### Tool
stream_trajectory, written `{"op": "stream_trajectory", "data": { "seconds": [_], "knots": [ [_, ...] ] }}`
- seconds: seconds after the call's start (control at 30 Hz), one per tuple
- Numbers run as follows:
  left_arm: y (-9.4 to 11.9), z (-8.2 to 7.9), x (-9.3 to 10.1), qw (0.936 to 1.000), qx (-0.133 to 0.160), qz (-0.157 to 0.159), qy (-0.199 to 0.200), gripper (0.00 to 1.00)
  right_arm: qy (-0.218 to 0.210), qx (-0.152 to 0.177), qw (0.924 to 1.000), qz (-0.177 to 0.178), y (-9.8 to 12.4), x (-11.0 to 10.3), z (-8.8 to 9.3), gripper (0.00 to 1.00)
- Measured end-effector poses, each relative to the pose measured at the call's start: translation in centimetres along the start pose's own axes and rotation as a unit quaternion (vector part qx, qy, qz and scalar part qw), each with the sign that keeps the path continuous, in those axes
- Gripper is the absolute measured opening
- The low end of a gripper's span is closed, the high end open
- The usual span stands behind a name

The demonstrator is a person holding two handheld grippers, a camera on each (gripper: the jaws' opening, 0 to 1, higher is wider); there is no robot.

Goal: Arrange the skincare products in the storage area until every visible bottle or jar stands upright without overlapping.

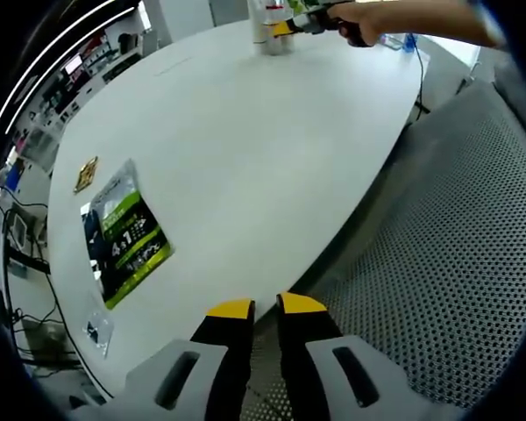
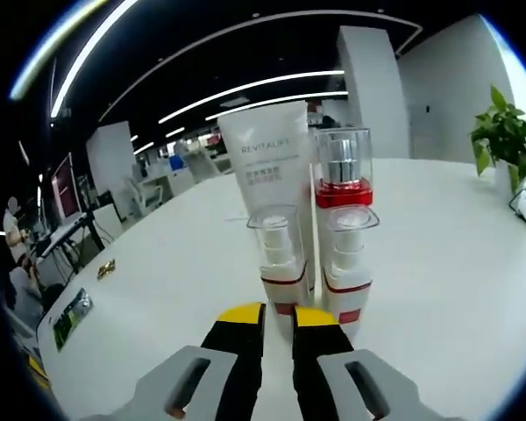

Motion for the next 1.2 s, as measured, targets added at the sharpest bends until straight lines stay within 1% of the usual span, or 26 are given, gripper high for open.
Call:
{"op": "stream_trajectory", "data": {
  "seconds": [0.13, 0.27, 0.33, 0.37, 0.4, 0.43, 0.47, 0.5, 0.53, 0.6, 0.67, 0.7, 0.77, 0.8, 0.83, 0.87, 0.9, 0.93, 0.97, 1.03, 1.07, 1.13, 1.2],
  "knots": [
    [0.0, 0.0, 0.0, 1.0, 0.0, 0.001, 0.001, 0.09, 0.001, 0.001, 1.0, 0.0, -0.2, 0.6, 0.0, 0.06],
    [0.4, -0.5, -0.7, 0.9998, 0.014, -0.001, 0.014, 0.15, 0.009, 0.004, 0.9999, -0.006, 0.2, 0.8, 0.5, 0.07],
    [0.7, -0.9, -1.5, 0.9989, 0.017, -0.007, 0.043, 0.18, 0.011, 0.006, 0.9998, -0.013, 1.0, 0.5, 0.8, 0.08],
    [0.9, -1.6, -2.2, 0.9967, 0.046, -0.011, 0.067, 0.21, 0.013, 0.007, 0.9998, -0.016, 1.4, 0.3, 1.0, 0.09],
    [1.0, -2.0, -2.8, 0.994, 0.064, -0.016, 0.087, 0.24, 0.018, 0.006, 0.9995, -0.024, 1.9, -0.1, 1.2, 0.1],
    [1.1, -2.2, -3.4, 0.9912, 0.079, -0.022, 0.104, 0.28, 0.022, 0.006, 0.9993, -0.029, 2.3, -0.3, 1.4, 0.1],
    [1.2, -2.5, -4.0, 0.9884, 0.087, -0.029, 0.121, 0.32, 0.026, 0.008, 0.9991, -0.032, 2.7, -0.6, 1.6, 0.11],
    [1.2, -2.6, -5.1, 0.9839, 0.09, -0.04, 0.149, 0.38, 0.029, 0.008, 0.9987, -0.042, 3.3, -0.9, 1.9, 0.11],
    [1.1, -2.6, -6.3, 0.9806, 0.094, -0.055, 0.163, 0.43, 0.029, 0.009, 0.9984, -0.048, 3.7, -1.2, 2.1, 0.11],
    [1.1, -2.7, -7.8, 0.9771, 0.099, -0.076, 0.172, 0.55, 0.023, 0.007, 0.9978, -0.061, 4.7, -1.7, 2.5, 0.11],
    [1.0, -2.7, -9.6, 0.9712, 0.105, -0.097, 0.191, 0.63, 0.026, 0.013, 0.9966, -0.077, 5.3, -2.3, 2.7, 0.11],
    [1.0, -2.7, -10.3, 0.9683, 0.105, -0.101, 0.203, 0.67, 0.028, 0.012, 0.9958, -0.086, 5.8, -2.8, 2.9, 0.11],
    [0.9, -2.8, -11.7, 0.9612, 0.108, -0.106, 0.231, 0.7, 0.028, 0.015, 0.9952, -0.092, 6.5, -3.4, 3.0, 0.11],
    [0.7, -3.0, -12.4, 0.9558, 0.115, -0.104, 0.25, 0.73, 0.026, 0.019, 0.9946, -0.099, 7.0, -3.7, 3.1, 0.11],
    [0.5, -3.1, -12.9, 0.952, 0.116, -0.099, 0.265, 0.76, 0.023, 0.02, 0.9944, -0.101, 7.3, -3.9, 3.2, 0.11],
    [0.3, -3.2, -13.5, 0.9467, 0.113, -0.105, 0.283, 0.8, 0.017, 0.023, 0.9941, -0.104, 7.6, -4.1, 3.4, 0.11],
    [0.1, -3.3, -14.1, 0.9442, 0.118, -0.108, 0.288, 0.82, 0.001, 0.029, 0.9934, -0.111, 7.8, -4.3, 3.5, 0.11],
    [-0.1, -3.4, -14.6, 0.9411, 0.125, -0.108, 0.295, 0.84, -0.026, 0.029, 0.9926, -0.115, 8.1, -4.5, 3.7, 0.11],
    [-0.5, -3.7, -15.1, 0.9355, 0.131, -0.1, 0.312, 0.86, -0.035, 0.027, 0.9924, -0.115, 8.2, -4.5, 3.8, 0.11],
    [-1.0, -3.9, -15.6, 0.9376, 0.126, -0.103, 0.307, 0.9, -0.036, 0.022, 0.9921, -0.118, 8.4, -4.5, 4.0, 0.11],
    [-1.4, -4.1, -16.0, 0.9402, 0.122, -0.106, 0.3, 0.91, -0.026, 0.022, 0.9922, -0.12, 8.5, -4.6, 4.0, 0.11],
    [-1.8, -4.4, -16.3, 0.9449, 0.114, -0.104, 0.289, 0.93, -0.022, 0.024, 0.9918, -0.124, 8.6, -4.7, 3.9, 0.11],
    [-2.3, -4.6, -16.9, 0.9524, 0.107, -0.109, 0.264, 0.93, -0.017, 0.024, 0.9916, -0.126, 8.5, -4.7, 3.7, 0.11]
  ]
}}
Point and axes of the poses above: the point that each gripper's makers call its tool centre point, and the gripper's own axes: y roughly backward along the fingers, x roughly to its right, z roughly out of its underside, the point moved 9 cm from there along y, roughly backward along the fingers, and after that the axes turned 6 degrees about z, right-handed, at the moved point
